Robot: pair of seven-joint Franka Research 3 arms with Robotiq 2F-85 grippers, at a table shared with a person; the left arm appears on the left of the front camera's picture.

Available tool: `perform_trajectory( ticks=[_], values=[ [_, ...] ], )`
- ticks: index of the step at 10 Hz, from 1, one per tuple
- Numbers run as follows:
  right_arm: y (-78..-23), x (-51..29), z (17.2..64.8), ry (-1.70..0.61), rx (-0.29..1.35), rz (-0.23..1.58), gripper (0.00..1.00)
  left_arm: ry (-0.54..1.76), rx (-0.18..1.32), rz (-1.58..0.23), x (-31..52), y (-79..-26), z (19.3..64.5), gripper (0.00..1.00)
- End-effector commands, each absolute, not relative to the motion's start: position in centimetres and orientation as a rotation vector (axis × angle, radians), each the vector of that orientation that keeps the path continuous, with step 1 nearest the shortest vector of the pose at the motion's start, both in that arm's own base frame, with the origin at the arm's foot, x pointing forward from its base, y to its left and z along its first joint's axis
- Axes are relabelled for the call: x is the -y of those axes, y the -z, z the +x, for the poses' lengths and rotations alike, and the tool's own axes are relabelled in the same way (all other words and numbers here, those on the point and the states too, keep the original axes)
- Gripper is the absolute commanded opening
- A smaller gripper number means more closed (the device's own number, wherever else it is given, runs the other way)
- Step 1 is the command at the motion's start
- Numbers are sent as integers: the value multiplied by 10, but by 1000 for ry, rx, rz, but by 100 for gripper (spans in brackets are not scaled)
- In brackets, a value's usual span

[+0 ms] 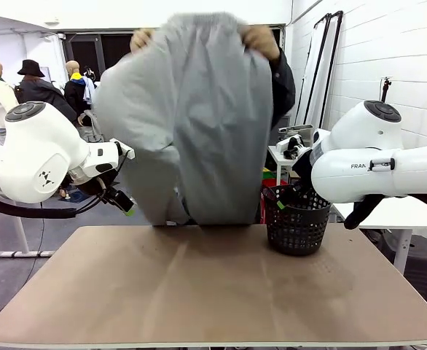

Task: Fold the training pants.
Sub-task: Grab both ends of the Training pants handed by a person.

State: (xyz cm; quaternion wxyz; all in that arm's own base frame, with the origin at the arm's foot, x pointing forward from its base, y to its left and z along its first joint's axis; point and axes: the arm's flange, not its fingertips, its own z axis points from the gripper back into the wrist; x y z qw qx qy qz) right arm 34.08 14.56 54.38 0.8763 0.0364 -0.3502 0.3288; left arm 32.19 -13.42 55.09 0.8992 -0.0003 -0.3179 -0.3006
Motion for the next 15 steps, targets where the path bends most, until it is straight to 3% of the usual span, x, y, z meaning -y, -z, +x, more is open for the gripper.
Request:
perform_trajectory(
  ticks=[1,15],
  values=[
    [-544,-147,341,-690,733,78,100,628,655,-8,134,-550,321,100],
    [-544,-147,341,-690,733,78,100,628,655,-8,134,-550,321,100]
  ],
)
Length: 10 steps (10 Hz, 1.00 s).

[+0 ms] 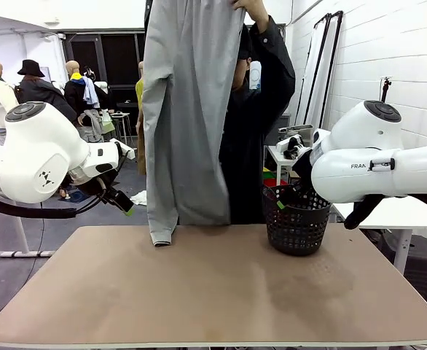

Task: Fold the training pants.
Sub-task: Grab both ends of the Training pants handed by a person.

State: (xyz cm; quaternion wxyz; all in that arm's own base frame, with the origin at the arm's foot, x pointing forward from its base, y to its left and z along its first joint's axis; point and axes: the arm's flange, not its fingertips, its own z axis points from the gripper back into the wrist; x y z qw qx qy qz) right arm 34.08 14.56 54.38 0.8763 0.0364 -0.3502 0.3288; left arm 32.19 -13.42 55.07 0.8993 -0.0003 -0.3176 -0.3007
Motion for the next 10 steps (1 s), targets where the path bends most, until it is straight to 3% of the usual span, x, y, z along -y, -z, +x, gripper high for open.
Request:
perform_trajectory(
  ticks=[1,10],
  values=[
    [-544,-147,341,-690,733,78,100,628,655,-8,134,-550,321,100],
    [-544,-147,341,-690,733,78,100,628,655,-8,134,-550,321,100]
  ],
)
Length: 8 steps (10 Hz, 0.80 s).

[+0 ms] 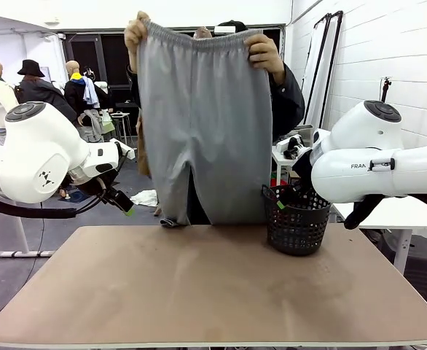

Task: Fold the training pants.
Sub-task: Grab both ends of the Training pants handed by a person.

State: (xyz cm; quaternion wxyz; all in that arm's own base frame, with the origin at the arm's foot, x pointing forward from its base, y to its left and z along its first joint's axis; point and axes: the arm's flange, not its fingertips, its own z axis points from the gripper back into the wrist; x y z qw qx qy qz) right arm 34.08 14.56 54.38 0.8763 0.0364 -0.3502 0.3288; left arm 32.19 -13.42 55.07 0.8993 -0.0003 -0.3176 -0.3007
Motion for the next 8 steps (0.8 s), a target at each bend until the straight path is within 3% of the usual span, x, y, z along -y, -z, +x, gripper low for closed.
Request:
perform_trajectory(
  ticks=[1,8],
  values=[
    [-544,-147,341,-690,733,78,100,628,655,-8,134,-550,321,100],
    [-544,-147,341,-690,733,78,100,628,655,-8,134,-550,321,100]
  ],
)
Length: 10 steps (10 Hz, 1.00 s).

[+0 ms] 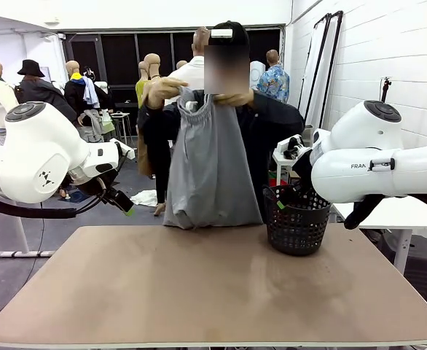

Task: Fold the training pants.
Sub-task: Grab both ends of the Training pants handed by a person.

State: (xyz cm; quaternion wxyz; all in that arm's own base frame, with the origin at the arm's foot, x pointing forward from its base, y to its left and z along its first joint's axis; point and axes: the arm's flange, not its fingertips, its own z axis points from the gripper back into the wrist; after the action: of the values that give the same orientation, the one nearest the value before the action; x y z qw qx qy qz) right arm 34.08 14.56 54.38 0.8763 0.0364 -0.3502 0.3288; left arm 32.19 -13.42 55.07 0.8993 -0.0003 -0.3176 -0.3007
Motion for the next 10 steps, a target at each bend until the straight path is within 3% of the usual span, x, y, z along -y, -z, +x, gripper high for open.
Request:
perform_trajectory(
  ticks=[1,10],
  values=[
    [-544,-147,341,-690,733,78,100,628,655,-8,134,-550,321,100],
    [-544,-147,341,-690,733,78,100,628,655,-8,134,-550,321,100]
  ],
)
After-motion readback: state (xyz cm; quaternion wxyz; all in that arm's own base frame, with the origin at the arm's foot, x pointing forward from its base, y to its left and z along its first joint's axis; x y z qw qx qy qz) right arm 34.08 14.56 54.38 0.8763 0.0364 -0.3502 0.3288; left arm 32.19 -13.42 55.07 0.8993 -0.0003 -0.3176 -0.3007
